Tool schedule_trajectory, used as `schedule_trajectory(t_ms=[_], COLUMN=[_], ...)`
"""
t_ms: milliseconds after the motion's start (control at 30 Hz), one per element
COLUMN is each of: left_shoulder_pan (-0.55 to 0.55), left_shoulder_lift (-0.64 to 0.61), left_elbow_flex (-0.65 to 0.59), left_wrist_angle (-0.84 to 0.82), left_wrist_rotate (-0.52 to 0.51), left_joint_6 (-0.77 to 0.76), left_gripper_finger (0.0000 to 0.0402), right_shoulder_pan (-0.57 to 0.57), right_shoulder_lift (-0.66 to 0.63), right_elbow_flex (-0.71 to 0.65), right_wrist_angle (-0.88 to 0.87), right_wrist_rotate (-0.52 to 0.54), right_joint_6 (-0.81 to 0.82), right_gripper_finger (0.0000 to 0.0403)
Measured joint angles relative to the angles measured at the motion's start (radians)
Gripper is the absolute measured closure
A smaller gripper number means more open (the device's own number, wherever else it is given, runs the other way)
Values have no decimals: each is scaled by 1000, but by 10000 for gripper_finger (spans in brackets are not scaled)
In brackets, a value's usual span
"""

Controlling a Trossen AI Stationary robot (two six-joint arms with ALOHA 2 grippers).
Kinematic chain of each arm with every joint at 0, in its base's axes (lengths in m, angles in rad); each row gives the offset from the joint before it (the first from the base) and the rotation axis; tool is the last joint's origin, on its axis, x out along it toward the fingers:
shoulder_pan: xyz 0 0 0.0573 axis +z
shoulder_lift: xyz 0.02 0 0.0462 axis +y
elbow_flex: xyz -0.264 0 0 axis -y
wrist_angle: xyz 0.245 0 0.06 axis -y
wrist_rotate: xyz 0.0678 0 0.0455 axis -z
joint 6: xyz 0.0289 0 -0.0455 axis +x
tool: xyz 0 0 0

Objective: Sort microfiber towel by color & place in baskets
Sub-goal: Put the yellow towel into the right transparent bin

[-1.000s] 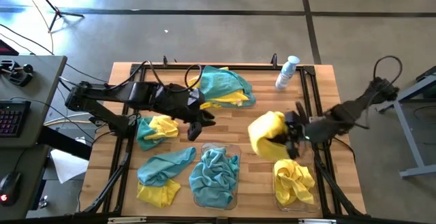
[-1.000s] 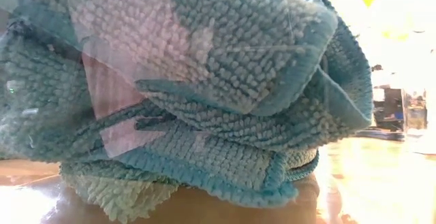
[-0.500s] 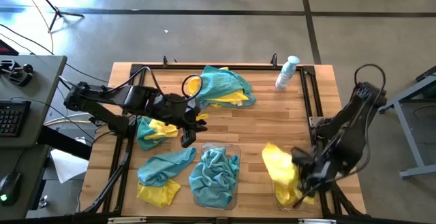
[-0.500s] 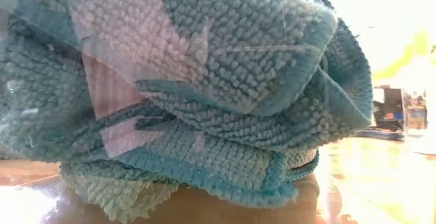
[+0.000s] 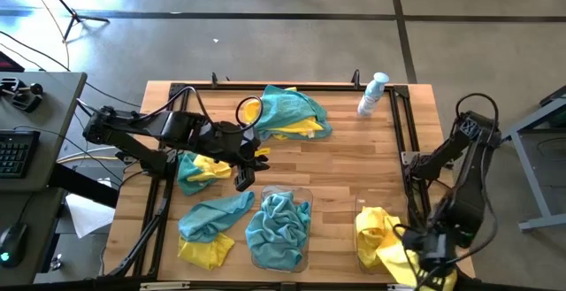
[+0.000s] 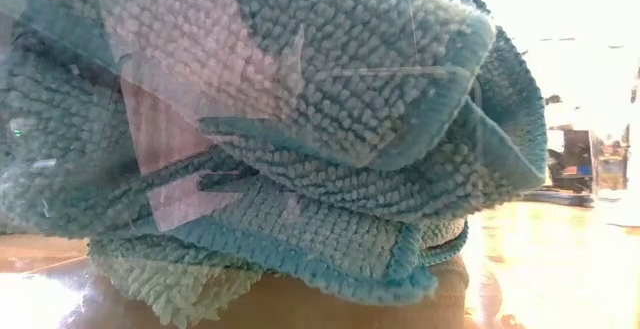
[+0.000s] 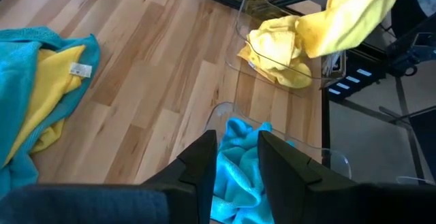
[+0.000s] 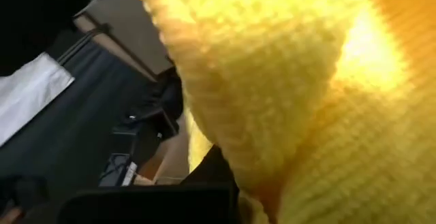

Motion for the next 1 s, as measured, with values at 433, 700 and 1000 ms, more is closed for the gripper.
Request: schedule_trajectory(t_ms=[433,700,1000], left_shoulder_pan=[0,-16,-47], left_shoulder_lift=[0,1,1], left_elbow_flex=[0,0,0], left_wrist_angle=[1,1,1], left_wrist_rotate=[-6,-6,-6], left_joint_6=[-9,-11,-9], left_gripper_finger=[308,308,308], right_shoulder_pan=[-88,-127,-69], right_shoulder_lift=[-6,143,333], right_elbow_flex=[41,41,40], right_wrist_angle=[-132,-116,-56], right_wrist_rotate=[502,573,506], right_joint_6=[-166,-379,-397], right_gripper_finger=[403,403,403])
